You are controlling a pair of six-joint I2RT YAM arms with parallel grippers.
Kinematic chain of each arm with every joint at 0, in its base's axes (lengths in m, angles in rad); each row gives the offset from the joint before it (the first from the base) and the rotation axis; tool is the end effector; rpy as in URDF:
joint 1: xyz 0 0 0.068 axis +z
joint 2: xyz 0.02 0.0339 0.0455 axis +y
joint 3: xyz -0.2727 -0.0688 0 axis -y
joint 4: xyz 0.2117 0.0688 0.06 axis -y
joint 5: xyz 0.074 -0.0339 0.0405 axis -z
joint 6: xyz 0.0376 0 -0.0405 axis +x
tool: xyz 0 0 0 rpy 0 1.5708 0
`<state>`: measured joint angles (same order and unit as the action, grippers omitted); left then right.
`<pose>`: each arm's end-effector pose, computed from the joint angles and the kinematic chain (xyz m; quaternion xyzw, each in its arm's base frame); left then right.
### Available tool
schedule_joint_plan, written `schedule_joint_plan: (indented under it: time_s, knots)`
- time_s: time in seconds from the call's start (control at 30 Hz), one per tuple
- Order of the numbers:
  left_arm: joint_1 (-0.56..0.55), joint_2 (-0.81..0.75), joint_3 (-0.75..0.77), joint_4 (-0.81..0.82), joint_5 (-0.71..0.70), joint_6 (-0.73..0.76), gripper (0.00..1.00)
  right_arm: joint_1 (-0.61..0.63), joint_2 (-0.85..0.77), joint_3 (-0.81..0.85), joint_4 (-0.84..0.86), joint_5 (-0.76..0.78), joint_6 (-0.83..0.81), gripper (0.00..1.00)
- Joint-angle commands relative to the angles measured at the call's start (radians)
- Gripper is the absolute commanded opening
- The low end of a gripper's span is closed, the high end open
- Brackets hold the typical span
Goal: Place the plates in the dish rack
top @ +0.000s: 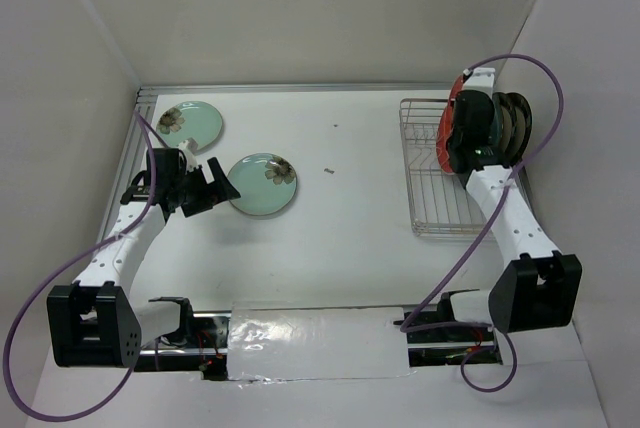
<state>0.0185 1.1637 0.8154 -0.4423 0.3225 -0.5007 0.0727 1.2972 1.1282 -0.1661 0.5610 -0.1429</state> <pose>0.2088 -0.0081 0.2701 -0.1753 0.8980 -0.2338 0.3290 0.2658 -0.0007 0.3648 0.0752 0.7960 -0.2451 0.5484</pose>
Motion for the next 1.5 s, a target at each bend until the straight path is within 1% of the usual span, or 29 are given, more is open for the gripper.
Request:
schedule_joint_plan:
  time_s: [0.0, 0.37, 0.47, 0.5, 0.6, 0.63, 0.73, 0.77, 0.9, 0.93, 1.0, 1.07, 1.1, 1.13, 1.17, 1.23, 1.27, 1.3, 1.37, 1.47]
  knots:
    - [-0.003, 0.014, 0.018, 0.020, 0.021, -0.001, 0.99, -0.010, -0.018, 0.002, 0.246, -0.025, -0.017, 0.00]
    - [-0.003, 0.024, 0.018, 0.020, 0.021, -0.001, 0.99, -0.022, 0.073, -0.007, 0.204, -0.114, 0.058, 0.01]
    - [-0.003, 0.024, 0.018, 0.020, 0.021, -0.001, 0.99, -0.022, 0.099, 0.015, 0.179, -0.115, 0.069, 0.12]
    - [-0.003, 0.024, 0.018, 0.020, 0.021, -0.001, 0.99, -0.022, 0.111, 0.028, 0.178, -0.115, 0.069, 0.23]
    - [-0.003, 0.024, 0.018, 0.020, 0.021, -0.001, 0.99, -0.022, 0.122, 0.054, 0.154, -0.115, 0.069, 0.40]
    - [-0.003, 0.024, 0.018, 0.020, 0.021, -0.001, 0.99, -0.022, 0.122, 0.054, 0.154, -0.105, 0.069, 0.49]
    - [-0.003, 0.014, 0.018, 0.020, 0.021, -0.001, 0.99, -0.004, 0.122, 0.079, 0.136, -0.105, 0.069, 0.61]
    - [-0.003, 0.014, 0.018, 0.020, 0.021, -0.001, 0.99, -0.004, 0.122, 0.088, 0.135, -0.105, 0.069, 0.63]
    - [-0.003, 0.014, 0.018, 0.020, 0.021, -0.001, 0.99, 0.033, 0.122, 0.203, 0.044, -0.133, 0.060, 0.69]
    - [-0.003, 0.014, 0.018, 0.020, 0.021, -0.001, 0.99, 0.044, 0.122, 0.225, 0.028, -0.154, 0.060, 0.70]
    - [-0.003, 0.014, 0.018, 0.020, 0.021, -0.001, 0.99, 0.062, 0.111, 0.290, -0.024, -0.257, 0.078, 0.71]
    - [-0.003, 0.014, 0.018, 0.020, 0.021, -0.001, 0.99, 0.090, 0.111, 0.330, -0.062, -0.353, 0.118, 0.75]
    - [-0.003, 0.014, 0.018, 0.020, 0.021, -0.001, 0.99, 0.101, 0.125, 0.358, -0.096, -0.460, 0.146, 0.75]
    - [-0.003, 0.014, 0.018, 0.020, 0.021, -0.001, 0.99, 0.119, 0.134, 0.358, -0.108, -0.516, 0.198, 0.76]
    - [-0.003, 0.014, 0.018, 0.020, 0.021, -0.001, 0.99, 0.130, 0.157, 0.369, -0.118, -0.623, 0.228, 0.77]
    - [-0.003, 0.014, 0.018, 0.020, 0.021, -0.001, 0.99, 0.166, 0.180, 0.348, -0.118, -0.718, 0.322, 0.78]
    - [-0.003, 0.005, 0.018, 0.020, 0.021, -0.001, 0.99, 0.182, 0.206, 0.332, -0.099, -0.798, 0.350, 0.80]
    - [-0.003, 0.005, 0.018, 0.020, 0.021, -0.001, 0.99, 0.217, 0.220, 0.302, -0.075, -0.826, 0.405, 0.81]
    - [-0.003, 0.005, 0.018, 0.020, 0.012, -0.001, 0.99, 0.254, 0.264, 0.269, -0.041, -0.904, 0.449, 0.82]
    - [-0.003, -0.004, 0.018, 0.020, 0.012, -0.001, 0.99, 0.331, 0.318, 0.217, 0.034, -0.938, 0.534, 0.82]
